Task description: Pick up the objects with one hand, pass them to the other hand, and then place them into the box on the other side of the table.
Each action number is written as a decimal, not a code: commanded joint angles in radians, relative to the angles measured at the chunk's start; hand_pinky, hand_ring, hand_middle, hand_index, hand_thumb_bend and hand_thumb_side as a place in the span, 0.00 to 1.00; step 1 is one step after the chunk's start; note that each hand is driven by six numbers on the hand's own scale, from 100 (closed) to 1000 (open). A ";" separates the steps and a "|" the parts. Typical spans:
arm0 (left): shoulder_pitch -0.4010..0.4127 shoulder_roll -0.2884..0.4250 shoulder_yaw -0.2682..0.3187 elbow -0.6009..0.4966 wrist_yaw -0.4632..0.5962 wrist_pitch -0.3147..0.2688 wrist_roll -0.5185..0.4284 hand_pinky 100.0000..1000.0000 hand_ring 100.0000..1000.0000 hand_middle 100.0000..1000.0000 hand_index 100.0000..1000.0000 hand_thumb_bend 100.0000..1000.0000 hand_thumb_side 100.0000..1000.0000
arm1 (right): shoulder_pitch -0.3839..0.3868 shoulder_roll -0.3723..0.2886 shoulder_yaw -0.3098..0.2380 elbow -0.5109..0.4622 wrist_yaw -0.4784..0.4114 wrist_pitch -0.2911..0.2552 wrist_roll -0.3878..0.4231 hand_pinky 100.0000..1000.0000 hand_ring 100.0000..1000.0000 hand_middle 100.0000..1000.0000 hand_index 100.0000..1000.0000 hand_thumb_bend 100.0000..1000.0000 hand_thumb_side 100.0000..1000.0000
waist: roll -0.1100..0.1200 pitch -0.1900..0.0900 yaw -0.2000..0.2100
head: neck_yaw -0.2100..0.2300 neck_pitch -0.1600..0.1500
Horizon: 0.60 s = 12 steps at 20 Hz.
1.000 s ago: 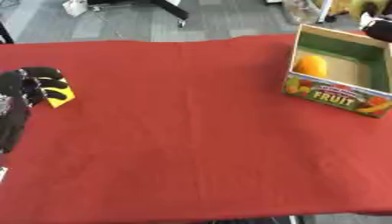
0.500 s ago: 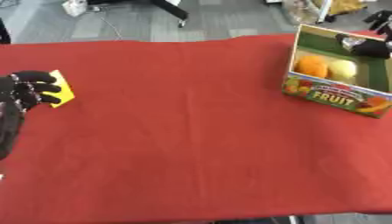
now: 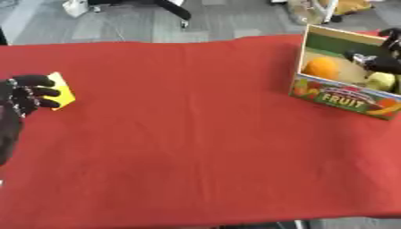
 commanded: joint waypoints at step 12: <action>-0.098 0.096 0.080 0.035 -0.132 0.015 0.054 0.60 0.65 0.63 0.73 0.62 0.78 | 0.144 0.042 -0.042 -0.359 -0.217 -0.176 -0.215 0.57 0.68 0.61 0.76 0.29 0.46 | -0.010 0.000 -0.027 | 0.044 0.000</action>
